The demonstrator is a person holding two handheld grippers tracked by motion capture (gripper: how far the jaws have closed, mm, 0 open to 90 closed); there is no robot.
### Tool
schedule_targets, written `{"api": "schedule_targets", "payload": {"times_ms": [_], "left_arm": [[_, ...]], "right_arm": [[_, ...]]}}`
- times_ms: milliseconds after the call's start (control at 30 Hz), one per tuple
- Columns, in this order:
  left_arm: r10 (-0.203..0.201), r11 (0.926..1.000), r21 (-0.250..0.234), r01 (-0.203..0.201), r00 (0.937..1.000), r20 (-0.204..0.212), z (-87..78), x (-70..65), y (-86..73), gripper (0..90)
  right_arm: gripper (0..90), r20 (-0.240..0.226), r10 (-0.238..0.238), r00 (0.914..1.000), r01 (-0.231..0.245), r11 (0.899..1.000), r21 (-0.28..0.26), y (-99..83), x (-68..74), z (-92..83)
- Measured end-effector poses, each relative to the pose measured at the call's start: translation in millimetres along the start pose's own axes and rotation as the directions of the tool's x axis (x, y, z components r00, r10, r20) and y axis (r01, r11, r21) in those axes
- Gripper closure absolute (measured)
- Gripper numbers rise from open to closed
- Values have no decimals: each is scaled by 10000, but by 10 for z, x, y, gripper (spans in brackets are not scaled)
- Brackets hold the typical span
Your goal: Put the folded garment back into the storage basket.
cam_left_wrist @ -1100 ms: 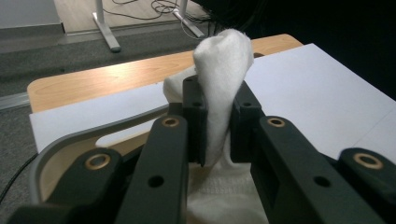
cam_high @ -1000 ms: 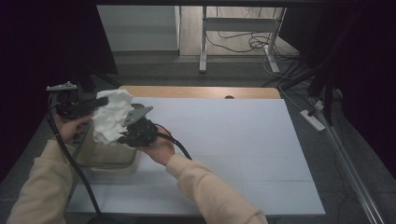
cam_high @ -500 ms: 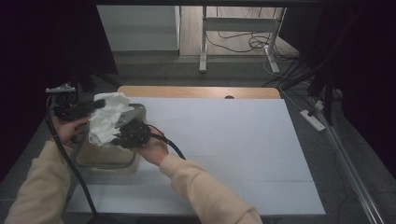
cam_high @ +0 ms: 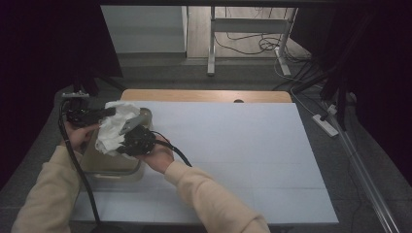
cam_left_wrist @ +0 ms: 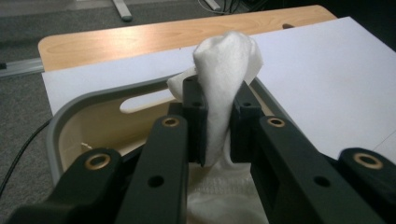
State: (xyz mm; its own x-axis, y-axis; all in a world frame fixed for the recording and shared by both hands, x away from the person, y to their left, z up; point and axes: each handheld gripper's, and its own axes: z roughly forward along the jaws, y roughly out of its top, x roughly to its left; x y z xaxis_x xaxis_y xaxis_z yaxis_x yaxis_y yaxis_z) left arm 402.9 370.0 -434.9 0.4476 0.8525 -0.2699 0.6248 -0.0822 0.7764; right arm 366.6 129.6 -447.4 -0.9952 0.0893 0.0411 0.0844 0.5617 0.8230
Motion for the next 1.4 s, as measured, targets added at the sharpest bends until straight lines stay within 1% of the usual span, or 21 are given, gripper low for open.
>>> {"api": "schedule_targets", "payload": {"times_ms": [333, 500, 567, 600, 633, 667, 700, 733, 767, 833, 900, 1000, 1067, 1233, 1400], "left_arm": [[-67, 9998, 206, 67, 10000, 18, 79, 16, -18, 786], [-111, 9995, 294, 113, 9999, -48, 120, 23, -22, 786], [-143, 9994, 316, 145, 9999, -69, 140, 27, -21, 785], [-174, 9992, 365, 181, 9997, -197, 153, 28, -18, 781], [-254, 9986, 436, 287, 9968, -765, 171, 23, -9, 756], [-319, 9977, 549, 398, 9898, -1387, 191, 20, 4, 642], [-310, 9969, 663, 418, 9873, -1559, 204, 25, 11, 481], [-331, 9968, 665, 434, 9883, -1486, 203, 29, 12, 415], [-320, 9975, 580, 408, 9889, -1452, 189, 22, 12, 399], [-230, 9986, 435, 295, 9896, -1418, 148, -2, 21, 351], [-89, 9995, 299, 127, 9924, -1226, 110, -37, 28, 351], [126, 9996, 261, -101, 9954, -955, 76, -106, 40, 346], [189, 9995, 256, -169, 9967, -789, 66, -156, 47, 344], [586, 9973, 480, -561, 9969, -521, 81, -292, 54, 336], [754, 9960, 505, -740, 9968, -269, 85, -429, 48, 338]], "right_arm": [[816, -93, 69, 9999, -68, 9998, 192, -41, -10, 50], [815, -90, 52, 9999, -49, 9995, 302, -45, -12, 74], [814, -78, 148, 9999, -146, 9994, 322, -50, -21, 91], [807, -116, 193, 9997, -189, 9992, 356, -53, -28, 99], [773, -222, 248, 9994, -240, 9991, 345, -58, -34, 113], [674, -442, 293, 9986, -285, 9994, 199, -68, -42, 128], [562, -526, 499, 9974, -490, 9986, 172, -73, -50, 145], [529, -527, 745, 9958, -738, 9972, 150, -75, -55, 155], [489, -533, 865, 9948, -864, 9962, 39, -79, -57, 147], [456, -679, 1032, 9923, -1041, 9945, -103, -79, -63, 105], [444, -466, 986, 9940, -999, 9946, -270, -84, -65, 36], [435, -142, 977, 9951, -982, 9941, -464, -106, -86, -84], [433, 0, 1062, 9943, -1060, 9926, -594, -126, -108, -173], [433, 311, 1159, 9928, -1130, 9901, -830, -203, -168, -436], [435, 693, 1359, 9883, -1293, 9873, -922, -339, -246, -692]]}}
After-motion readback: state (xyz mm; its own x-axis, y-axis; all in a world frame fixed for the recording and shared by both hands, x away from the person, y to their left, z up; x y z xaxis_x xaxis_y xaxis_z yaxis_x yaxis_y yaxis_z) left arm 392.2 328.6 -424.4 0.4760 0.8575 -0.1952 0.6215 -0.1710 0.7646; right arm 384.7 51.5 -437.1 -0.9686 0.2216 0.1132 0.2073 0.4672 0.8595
